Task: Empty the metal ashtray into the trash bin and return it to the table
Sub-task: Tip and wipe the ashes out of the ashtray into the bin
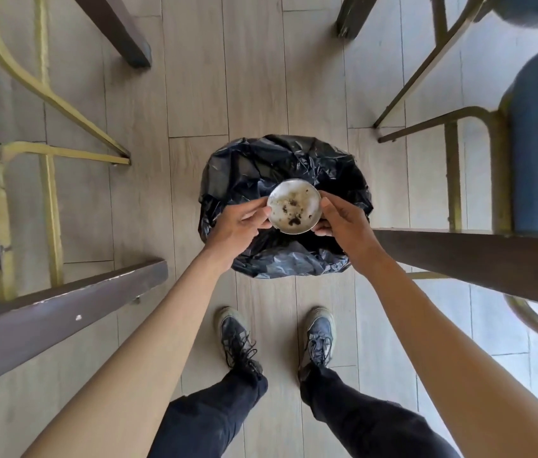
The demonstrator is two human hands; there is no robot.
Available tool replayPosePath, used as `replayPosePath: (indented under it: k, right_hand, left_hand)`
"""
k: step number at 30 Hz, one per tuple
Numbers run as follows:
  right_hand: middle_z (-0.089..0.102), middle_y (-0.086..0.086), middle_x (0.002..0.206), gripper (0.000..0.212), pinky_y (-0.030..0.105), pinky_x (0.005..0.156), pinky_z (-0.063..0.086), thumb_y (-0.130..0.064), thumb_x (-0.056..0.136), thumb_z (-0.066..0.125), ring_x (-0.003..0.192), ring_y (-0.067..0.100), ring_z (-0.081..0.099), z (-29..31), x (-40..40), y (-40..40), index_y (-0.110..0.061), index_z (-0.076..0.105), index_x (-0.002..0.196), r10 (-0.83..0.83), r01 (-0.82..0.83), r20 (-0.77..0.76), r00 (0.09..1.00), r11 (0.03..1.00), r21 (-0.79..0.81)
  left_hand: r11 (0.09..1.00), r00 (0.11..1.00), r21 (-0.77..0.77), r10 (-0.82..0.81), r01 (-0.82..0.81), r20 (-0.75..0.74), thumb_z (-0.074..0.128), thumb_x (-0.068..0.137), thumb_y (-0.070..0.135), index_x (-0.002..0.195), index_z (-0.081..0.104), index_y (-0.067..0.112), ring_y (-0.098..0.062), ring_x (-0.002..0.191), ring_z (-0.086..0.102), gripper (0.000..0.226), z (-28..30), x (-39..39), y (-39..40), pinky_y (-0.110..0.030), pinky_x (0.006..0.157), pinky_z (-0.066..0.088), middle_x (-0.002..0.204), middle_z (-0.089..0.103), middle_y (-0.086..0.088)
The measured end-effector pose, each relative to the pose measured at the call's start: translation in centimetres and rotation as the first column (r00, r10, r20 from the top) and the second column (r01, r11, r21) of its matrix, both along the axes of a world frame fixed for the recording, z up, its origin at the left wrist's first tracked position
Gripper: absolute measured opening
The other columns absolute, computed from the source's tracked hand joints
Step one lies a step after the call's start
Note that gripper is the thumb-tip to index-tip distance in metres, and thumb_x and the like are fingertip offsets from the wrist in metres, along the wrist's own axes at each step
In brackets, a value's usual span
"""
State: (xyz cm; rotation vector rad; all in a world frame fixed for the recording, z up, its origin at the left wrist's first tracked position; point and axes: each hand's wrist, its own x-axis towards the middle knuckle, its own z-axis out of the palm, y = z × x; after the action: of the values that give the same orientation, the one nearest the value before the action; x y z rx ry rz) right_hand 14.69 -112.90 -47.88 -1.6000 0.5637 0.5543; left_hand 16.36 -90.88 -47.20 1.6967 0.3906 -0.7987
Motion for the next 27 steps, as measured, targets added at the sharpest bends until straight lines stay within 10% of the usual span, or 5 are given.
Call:
replayPosePath:
  k: [6, 27]
  right_hand:
    - [0.073, 0.012, 0.128, 0.040, 0.034, 0.095, 0.062, -0.025, 0.108, 0.052, 0.118, 0.020, 0.072, -1.6, 0.9, -0.3, -0.015, 0.056, 0.147, -0.033, 0.034, -0.015, 0.999, 0.997, 0.065]
    - [0.074, 0.020, 0.120, 0.039, 0.036, 0.085, 0.065, -0.026, 0.104, 0.060, 0.097, 0.029, 0.079, -2.2, 4.0, -1.9, -0.008, 0.061, 0.139, 0.113, -0.114, 0.216, 0.970, 0.993, -0.010]
  left_hand:
    - [0.999, 0.998, 0.026, -0.043, 0.042, 0.055, 0.059, 0.102, 0.018, 0.145, 0.056, 0.015, -0.011, 0.104, 0.073, 0.043, -1.6, 1.3, 0.0, -0.008, 0.069, 0.052, 0.127, 0.070, -0.001]
    - [0.950, 0.902, 0.184, -0.299, 0.251, 0.310, 0.063, 0.099, 0.010, 0.144, 0.056, 0.015, -0.005, 0.101, 0.074, 0.046, -3.1, 4.9, 1.1, -0.023, 0.081, 0.060, 0.119, 0.075, -0.001]
